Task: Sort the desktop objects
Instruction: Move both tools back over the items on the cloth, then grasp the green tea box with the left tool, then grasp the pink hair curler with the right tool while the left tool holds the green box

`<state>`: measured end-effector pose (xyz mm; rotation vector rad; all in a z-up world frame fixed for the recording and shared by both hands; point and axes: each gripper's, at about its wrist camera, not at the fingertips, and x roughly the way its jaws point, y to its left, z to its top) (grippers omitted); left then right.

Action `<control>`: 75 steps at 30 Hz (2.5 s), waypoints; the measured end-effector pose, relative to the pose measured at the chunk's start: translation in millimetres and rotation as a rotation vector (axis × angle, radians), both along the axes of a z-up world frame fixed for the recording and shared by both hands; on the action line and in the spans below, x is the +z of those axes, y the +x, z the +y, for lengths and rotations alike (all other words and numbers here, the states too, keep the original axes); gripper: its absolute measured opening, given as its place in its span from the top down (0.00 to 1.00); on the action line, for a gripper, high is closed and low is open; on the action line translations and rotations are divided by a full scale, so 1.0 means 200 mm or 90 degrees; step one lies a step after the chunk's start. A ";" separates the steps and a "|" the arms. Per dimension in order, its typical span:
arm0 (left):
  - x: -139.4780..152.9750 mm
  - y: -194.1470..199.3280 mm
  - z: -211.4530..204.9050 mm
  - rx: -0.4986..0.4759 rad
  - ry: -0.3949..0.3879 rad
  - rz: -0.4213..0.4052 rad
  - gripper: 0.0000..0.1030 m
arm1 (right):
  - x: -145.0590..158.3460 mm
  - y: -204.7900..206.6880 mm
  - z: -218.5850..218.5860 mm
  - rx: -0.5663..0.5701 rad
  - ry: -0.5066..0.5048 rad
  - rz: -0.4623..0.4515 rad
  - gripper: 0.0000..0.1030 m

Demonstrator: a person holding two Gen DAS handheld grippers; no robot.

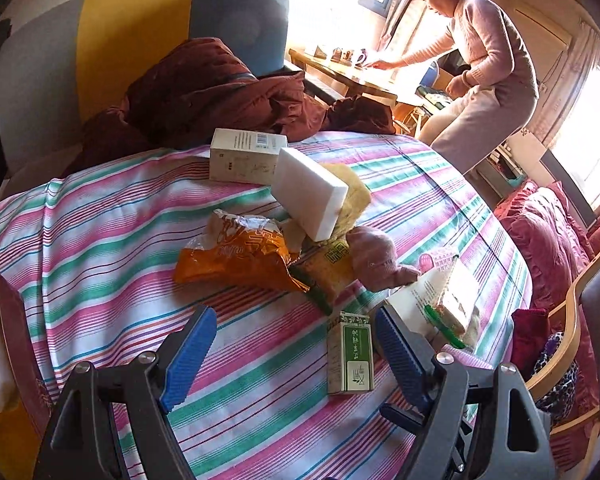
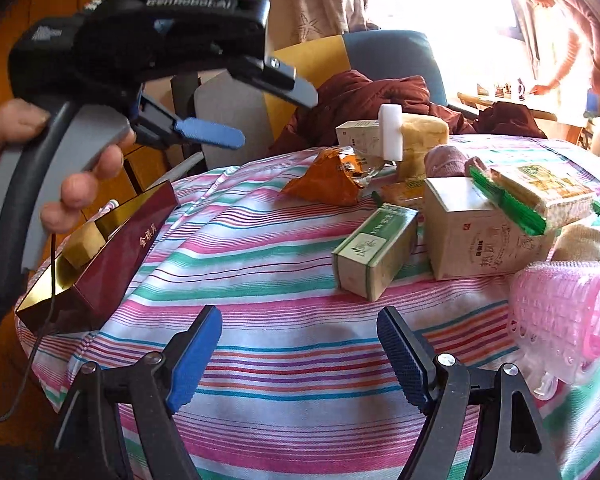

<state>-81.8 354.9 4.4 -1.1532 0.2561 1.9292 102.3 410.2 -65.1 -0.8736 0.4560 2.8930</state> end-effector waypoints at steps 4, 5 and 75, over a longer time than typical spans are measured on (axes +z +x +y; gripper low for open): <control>-0.07 0.07 0.07 -0.049 -0.022 0.000 0.20 | 0.00 0.03 0.00 0.002 -0.007 0.005 0.22; -0.08 0.09 0.09 -0.064 -0.025 0.003 0.20 | 0.01 0.04 -0.01 0.006 -0.003 0.005 0.21; -0.40 0.45 -0.57 0.041 0.007 0.077 0.69 | 0.35 0.37 0.29 -0.100 -0.047 0.020 0.23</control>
